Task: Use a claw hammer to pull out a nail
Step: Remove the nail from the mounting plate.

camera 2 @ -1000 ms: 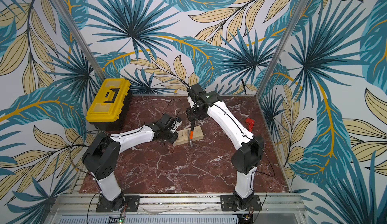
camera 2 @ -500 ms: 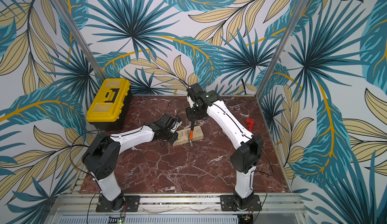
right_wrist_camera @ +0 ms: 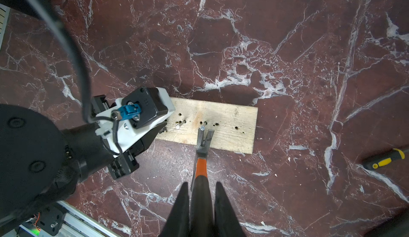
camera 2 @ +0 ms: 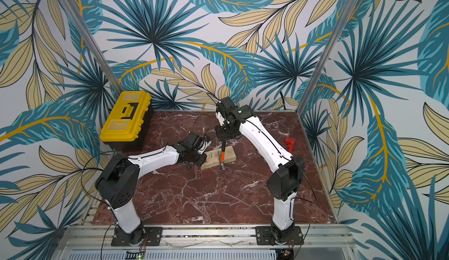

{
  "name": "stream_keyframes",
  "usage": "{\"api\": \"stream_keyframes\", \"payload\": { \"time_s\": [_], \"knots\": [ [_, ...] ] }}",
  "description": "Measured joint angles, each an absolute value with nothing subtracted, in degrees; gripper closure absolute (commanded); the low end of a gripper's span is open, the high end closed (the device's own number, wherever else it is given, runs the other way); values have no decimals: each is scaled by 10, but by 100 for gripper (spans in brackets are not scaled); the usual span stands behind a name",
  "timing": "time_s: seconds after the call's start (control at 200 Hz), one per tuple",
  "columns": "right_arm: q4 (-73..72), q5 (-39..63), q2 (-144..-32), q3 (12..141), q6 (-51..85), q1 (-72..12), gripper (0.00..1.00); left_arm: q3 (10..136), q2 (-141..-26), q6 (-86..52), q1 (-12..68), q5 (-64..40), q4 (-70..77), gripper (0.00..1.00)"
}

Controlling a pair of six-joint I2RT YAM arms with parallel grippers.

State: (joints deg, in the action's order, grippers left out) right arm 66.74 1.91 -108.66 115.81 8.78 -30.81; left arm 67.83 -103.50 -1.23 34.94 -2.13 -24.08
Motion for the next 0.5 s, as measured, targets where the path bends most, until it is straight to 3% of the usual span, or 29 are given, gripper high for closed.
{"api": "stream_keyframes", "payload": {
  "time_s": [0.496],
  "knots": [
    [665, 26, -1088, 1158, 68, -309, 100, 685, -1039, -13, 349, -21, -249, 68]
  ]
}}
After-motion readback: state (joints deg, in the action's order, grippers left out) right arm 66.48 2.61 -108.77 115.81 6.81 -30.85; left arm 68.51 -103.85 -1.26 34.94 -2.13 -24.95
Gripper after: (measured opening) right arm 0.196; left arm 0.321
